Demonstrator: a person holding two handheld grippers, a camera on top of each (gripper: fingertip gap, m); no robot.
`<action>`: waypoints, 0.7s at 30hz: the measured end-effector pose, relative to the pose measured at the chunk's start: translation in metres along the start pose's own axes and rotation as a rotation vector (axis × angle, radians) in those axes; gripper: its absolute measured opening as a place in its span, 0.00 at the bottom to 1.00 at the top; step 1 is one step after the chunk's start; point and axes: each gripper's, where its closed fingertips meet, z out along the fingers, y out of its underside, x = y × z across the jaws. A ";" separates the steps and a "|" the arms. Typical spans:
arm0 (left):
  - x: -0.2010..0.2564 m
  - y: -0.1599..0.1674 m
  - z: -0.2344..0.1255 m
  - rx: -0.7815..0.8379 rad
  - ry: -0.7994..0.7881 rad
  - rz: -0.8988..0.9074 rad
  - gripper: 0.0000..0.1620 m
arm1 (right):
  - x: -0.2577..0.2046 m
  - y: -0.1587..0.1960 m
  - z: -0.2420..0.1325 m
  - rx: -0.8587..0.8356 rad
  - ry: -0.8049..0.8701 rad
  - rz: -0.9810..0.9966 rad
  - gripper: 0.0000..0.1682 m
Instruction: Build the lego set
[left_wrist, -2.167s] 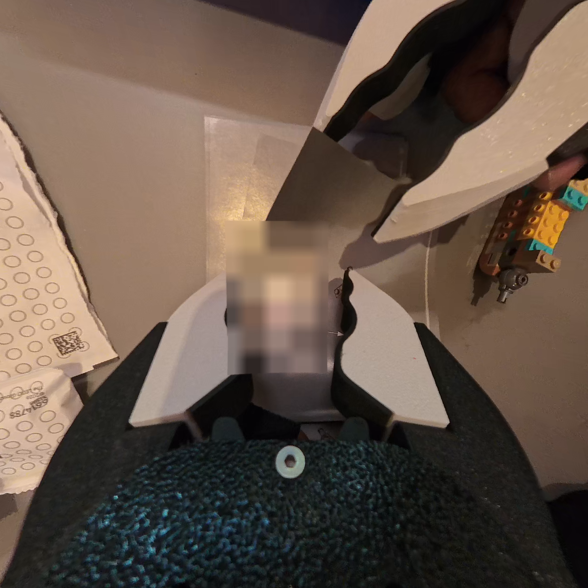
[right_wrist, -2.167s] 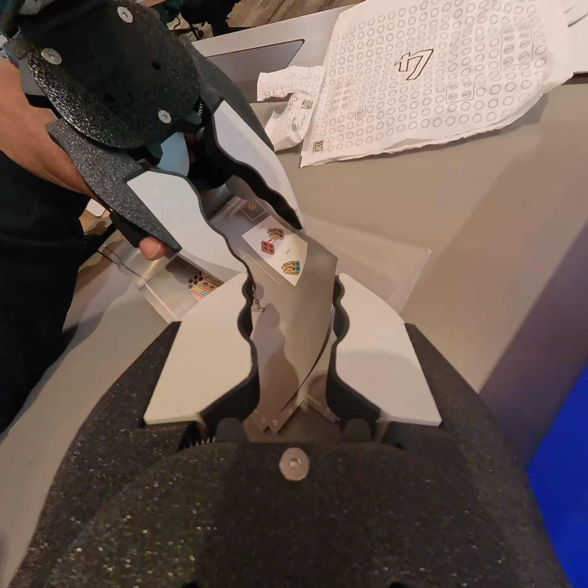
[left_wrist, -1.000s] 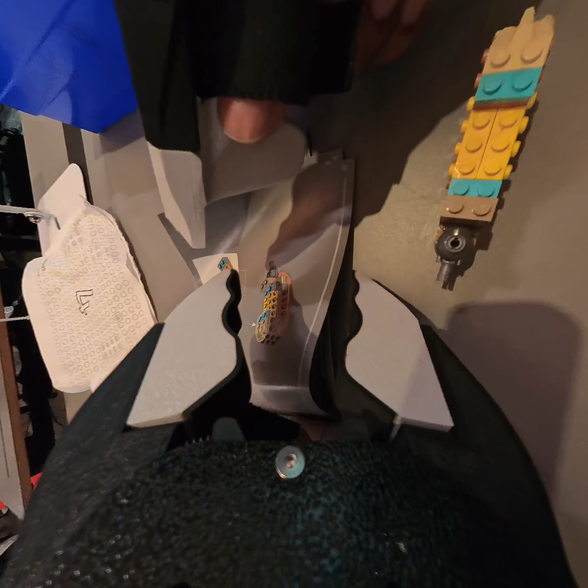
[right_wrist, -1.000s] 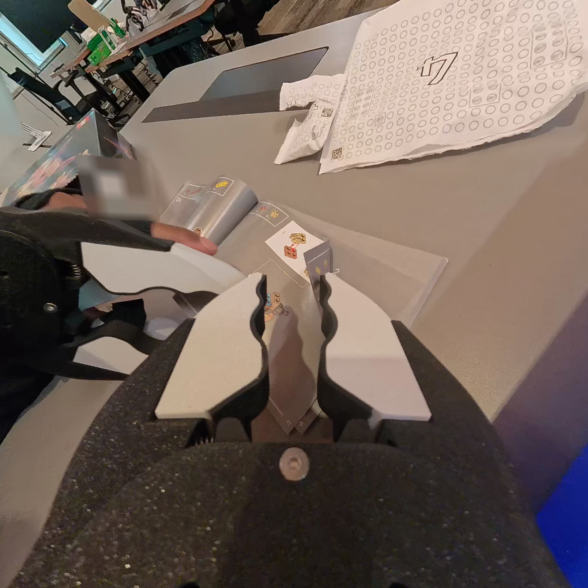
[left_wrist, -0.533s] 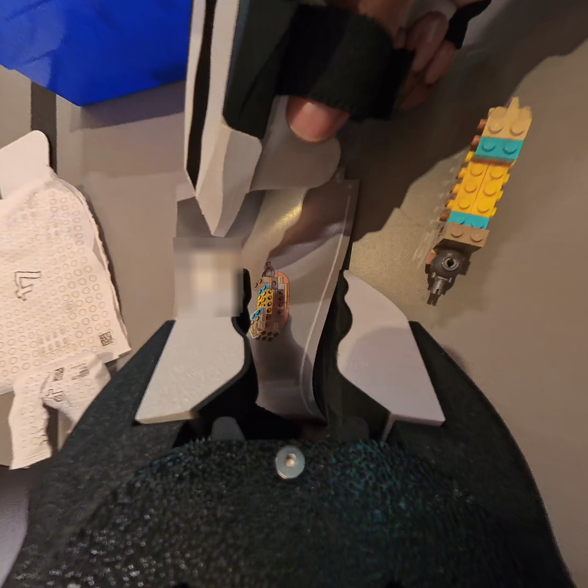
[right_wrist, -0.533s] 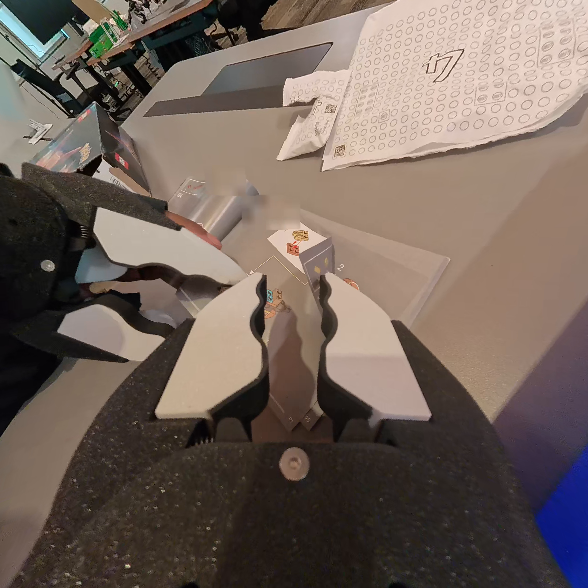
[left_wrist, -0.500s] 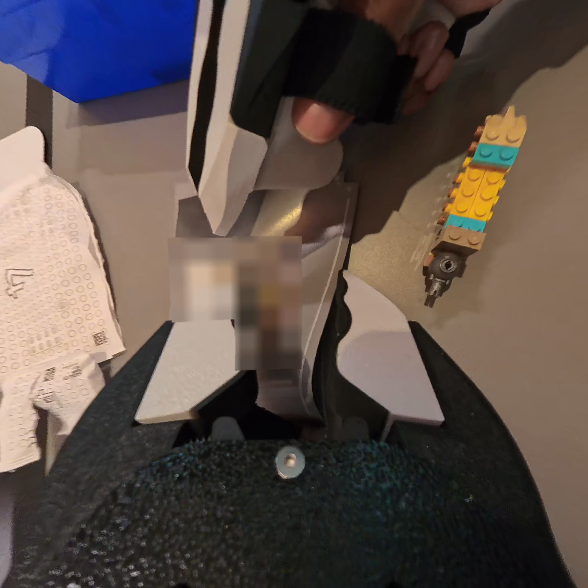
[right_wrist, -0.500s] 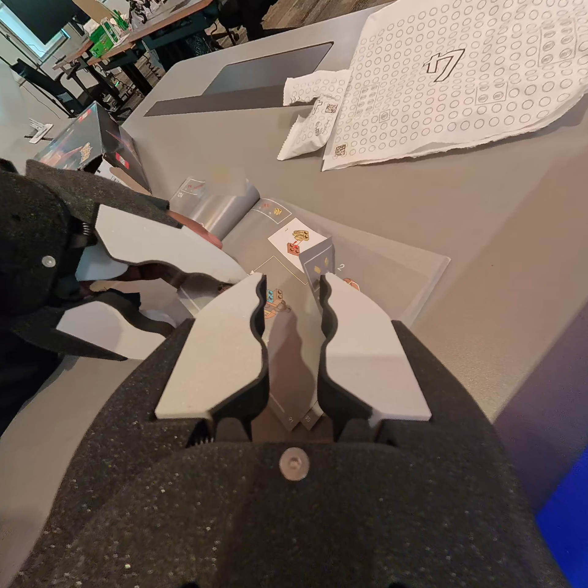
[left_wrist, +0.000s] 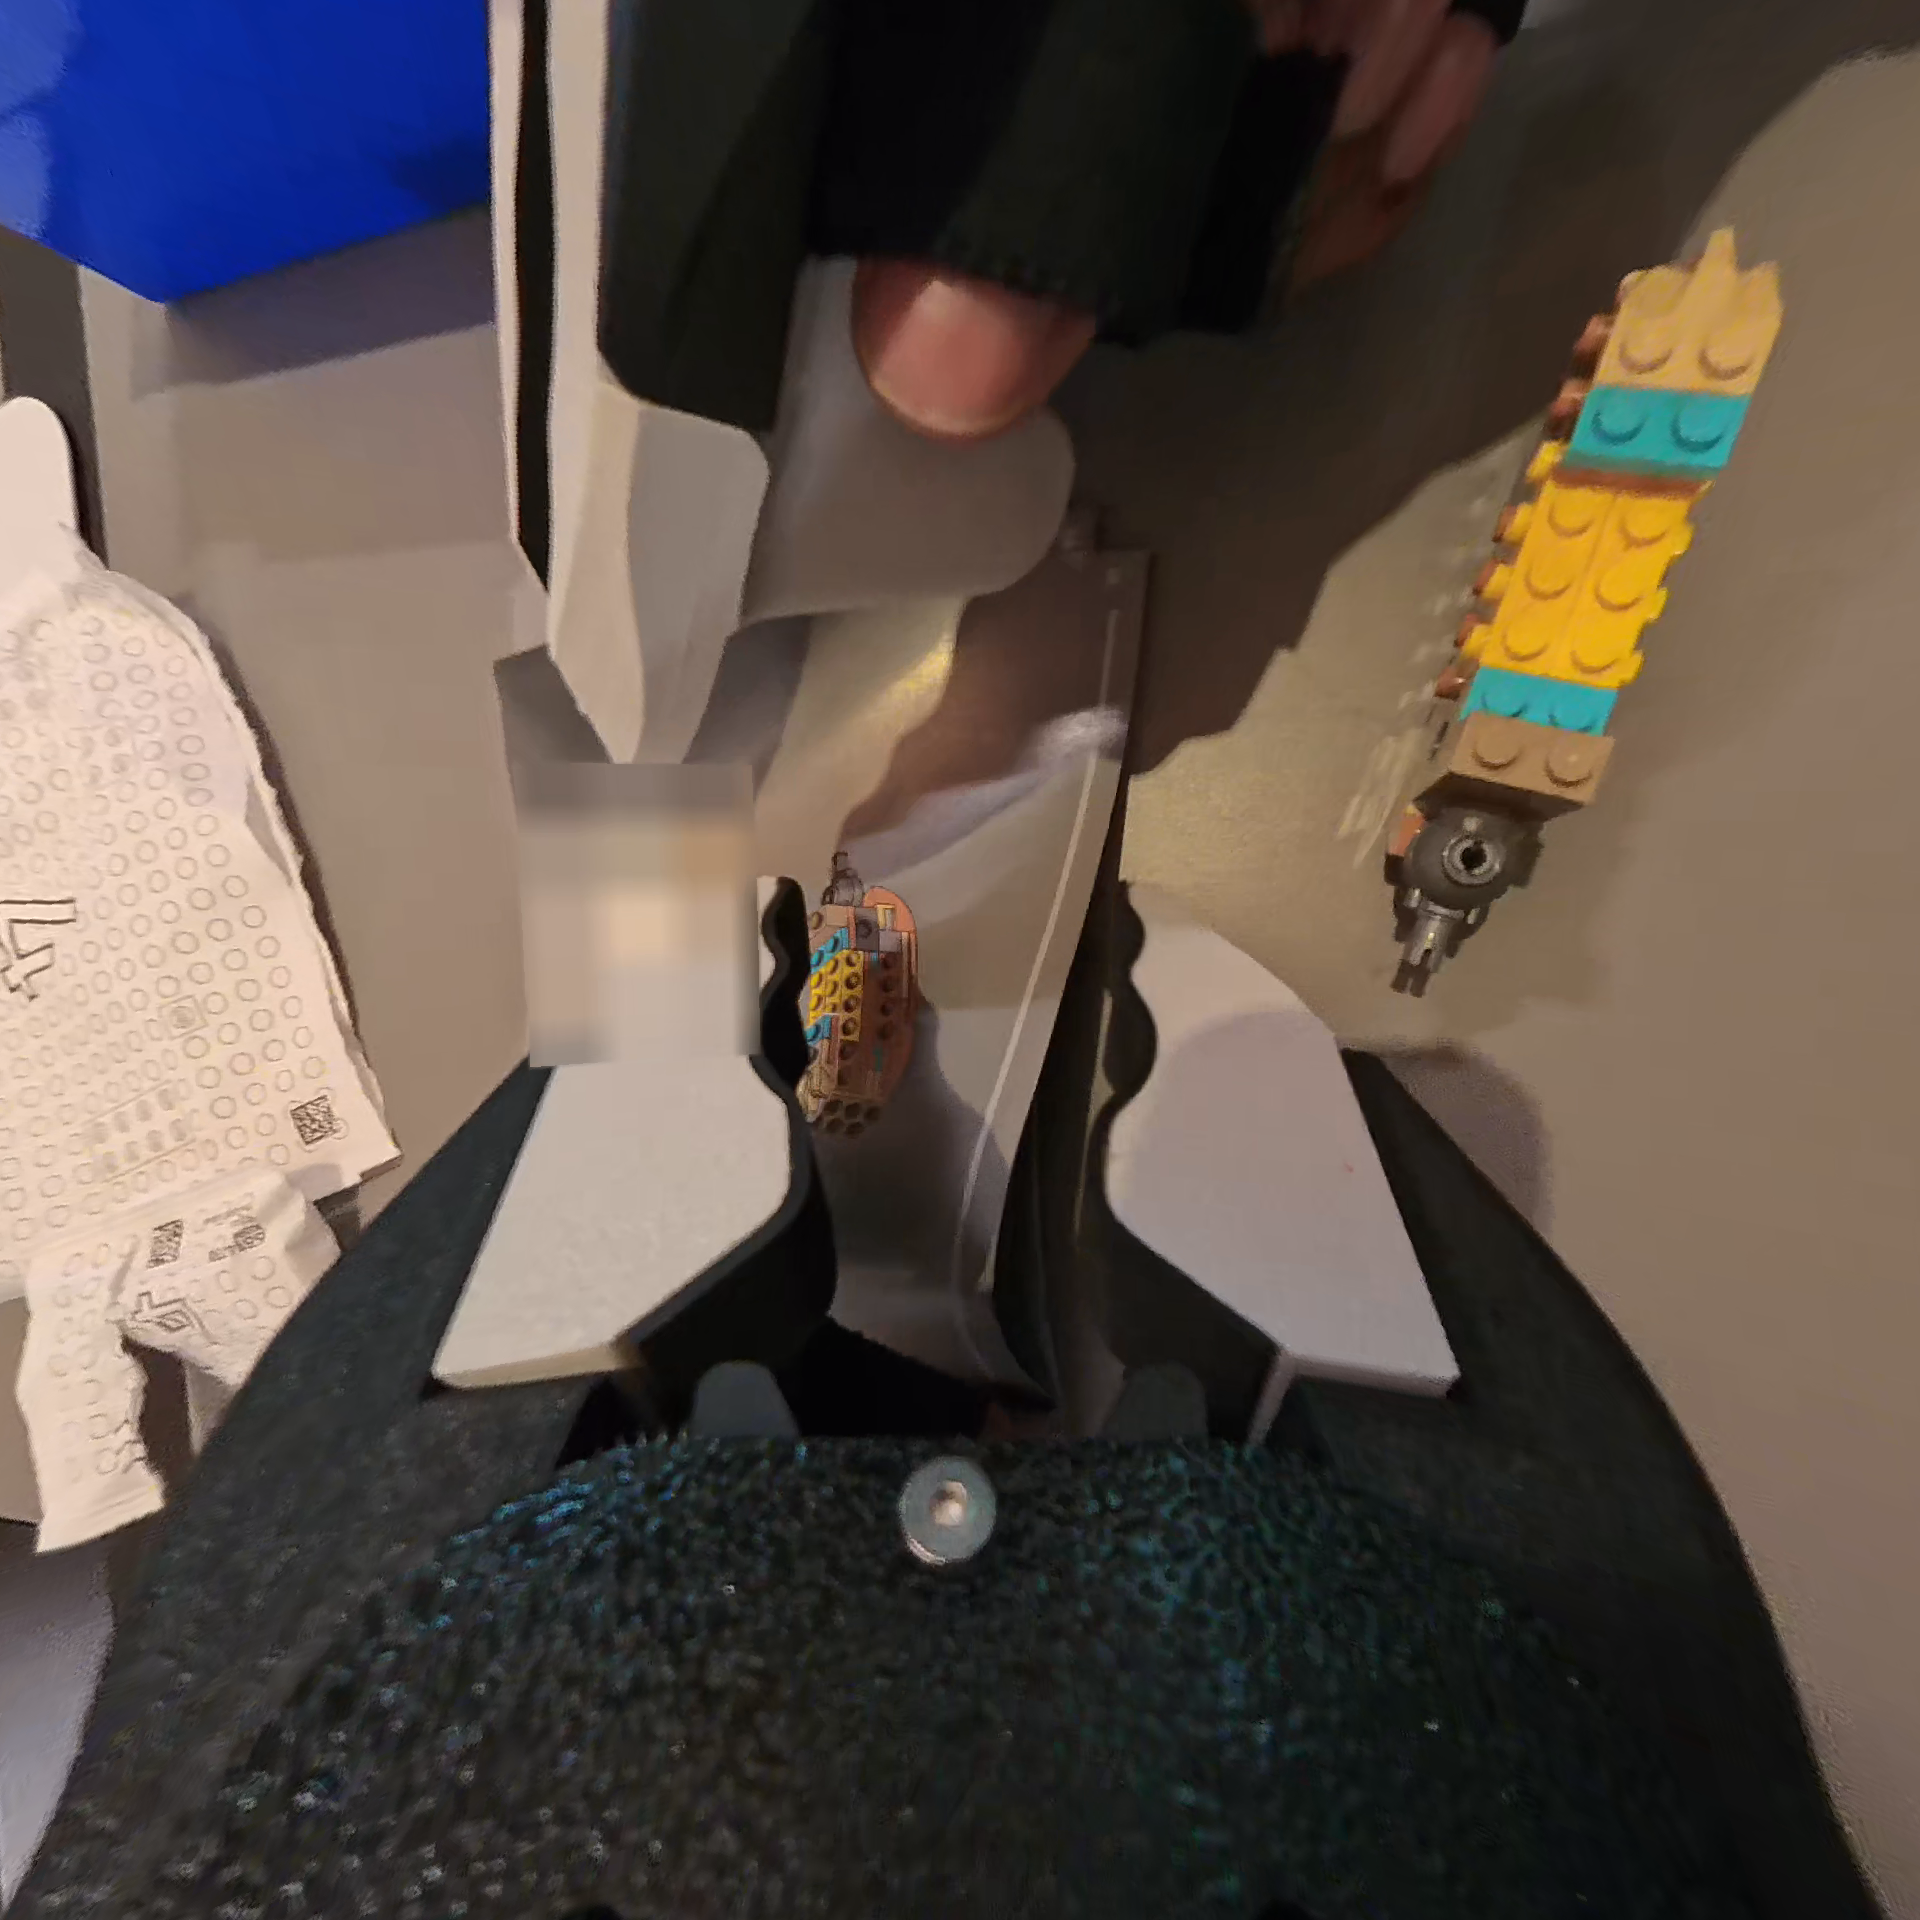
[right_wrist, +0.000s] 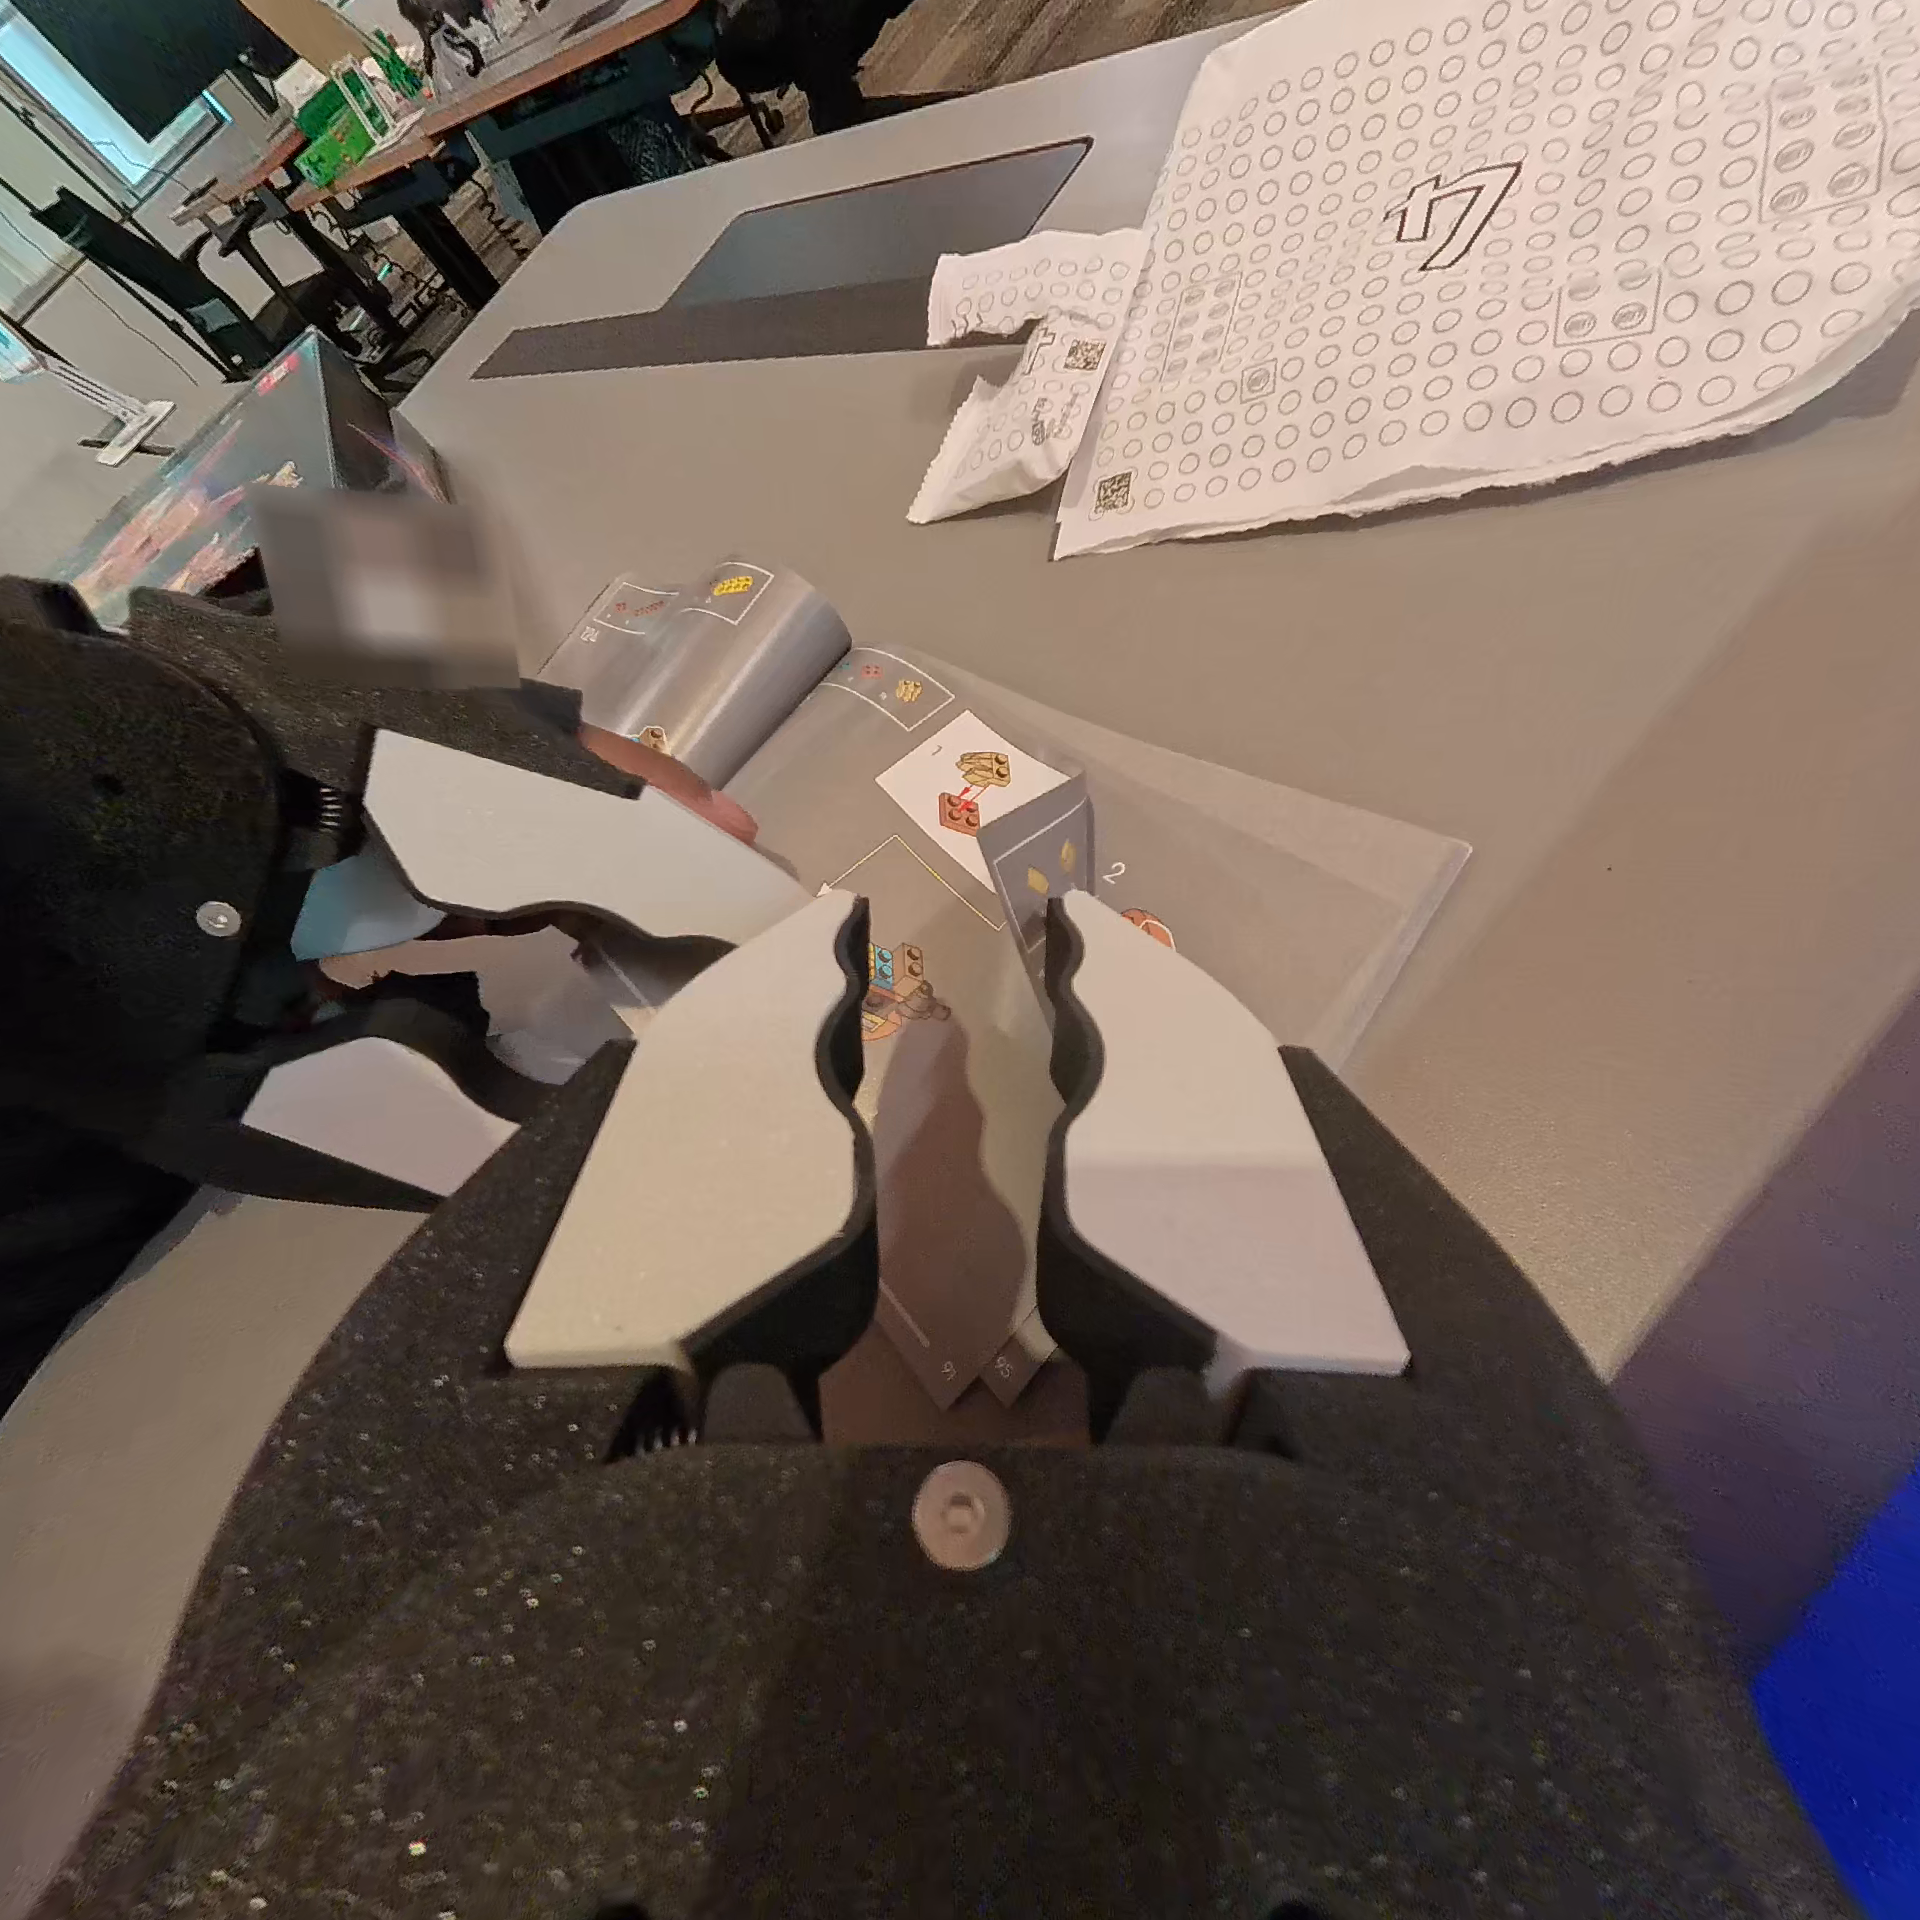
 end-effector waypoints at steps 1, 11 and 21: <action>0.000 0.000 0.001 0.000 0.000 -0.003 0.33 | 0.000 0.000 0.000 0.000 -0.001 0.000 0.19; -0.005 -0.004 -0.007 0.075 0.050 -0.147 0.30 | -0.001 0.001 0.000 -0.002 -0.002 -0.008 0.19; -0.010 -0.003 -0.011 0.108 0.091 -0.272 0.30 | -0.009 -0.005 -0.007 0.043 -0.065 0.002 0.26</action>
